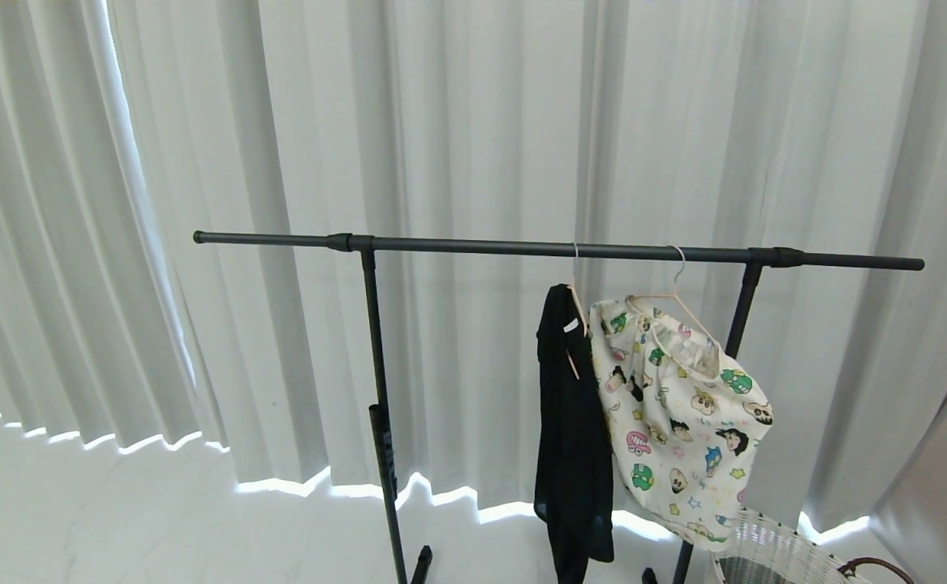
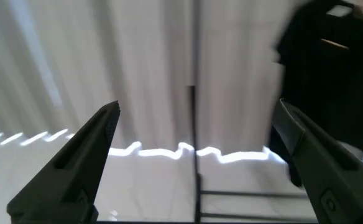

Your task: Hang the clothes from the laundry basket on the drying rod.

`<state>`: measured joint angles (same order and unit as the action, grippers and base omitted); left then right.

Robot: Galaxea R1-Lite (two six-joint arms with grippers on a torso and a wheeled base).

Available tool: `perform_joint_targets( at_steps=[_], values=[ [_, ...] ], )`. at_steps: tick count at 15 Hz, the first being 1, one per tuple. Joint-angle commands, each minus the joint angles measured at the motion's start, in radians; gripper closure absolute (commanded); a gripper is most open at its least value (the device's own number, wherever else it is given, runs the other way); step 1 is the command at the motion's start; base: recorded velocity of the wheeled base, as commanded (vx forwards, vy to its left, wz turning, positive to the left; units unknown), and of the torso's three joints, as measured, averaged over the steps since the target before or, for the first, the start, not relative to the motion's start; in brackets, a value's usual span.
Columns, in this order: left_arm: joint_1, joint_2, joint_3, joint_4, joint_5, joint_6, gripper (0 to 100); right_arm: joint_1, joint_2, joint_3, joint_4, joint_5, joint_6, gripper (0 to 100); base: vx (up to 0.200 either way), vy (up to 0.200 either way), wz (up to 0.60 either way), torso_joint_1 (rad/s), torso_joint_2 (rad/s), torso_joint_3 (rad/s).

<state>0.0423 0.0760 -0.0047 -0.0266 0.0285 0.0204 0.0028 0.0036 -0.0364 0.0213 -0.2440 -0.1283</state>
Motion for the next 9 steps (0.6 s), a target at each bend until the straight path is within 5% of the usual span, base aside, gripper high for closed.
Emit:
perform_joint_targets(
  at_steps=[1, 5, 7, 9],
  values=[
    [-0.001, -0.005, 0.005, 0.011, -0.004, -0.019, 0, 0.0, -0.001, 0.001, 0.0, -0.001, 0.009, 0, 0.0, 0.0, 0.0, 0.0, 0.0, 0.0],
    [-0.001, -0.005, 0.003, 0.037, -0.004, -0.056, 0, 0.0, -0.002, 0.003, 0.0, 0.017, 0.039, 0, 0.0, 0.0, 0.0, 0.0, 0.0, 0.0],
    [-0.002, -0.007, 0.003, 0.037, -0.004, -0.059, 0, -0.001, -0.002, 0.003, 0.0, 0.17, 0.062, 0, 0.0, 0.0, 0.0, 0.0, 0.0, 0.0],
    [-0.002, -0.007, 0.003, 0.037, -0.004, -0.059, 0, -0.001, -0.002, 0.013, -0.001, 0.23, 0.096, 0, 0.0, 0.0, 0.0, 0.0, 0.0, 0.0]
  ],
)
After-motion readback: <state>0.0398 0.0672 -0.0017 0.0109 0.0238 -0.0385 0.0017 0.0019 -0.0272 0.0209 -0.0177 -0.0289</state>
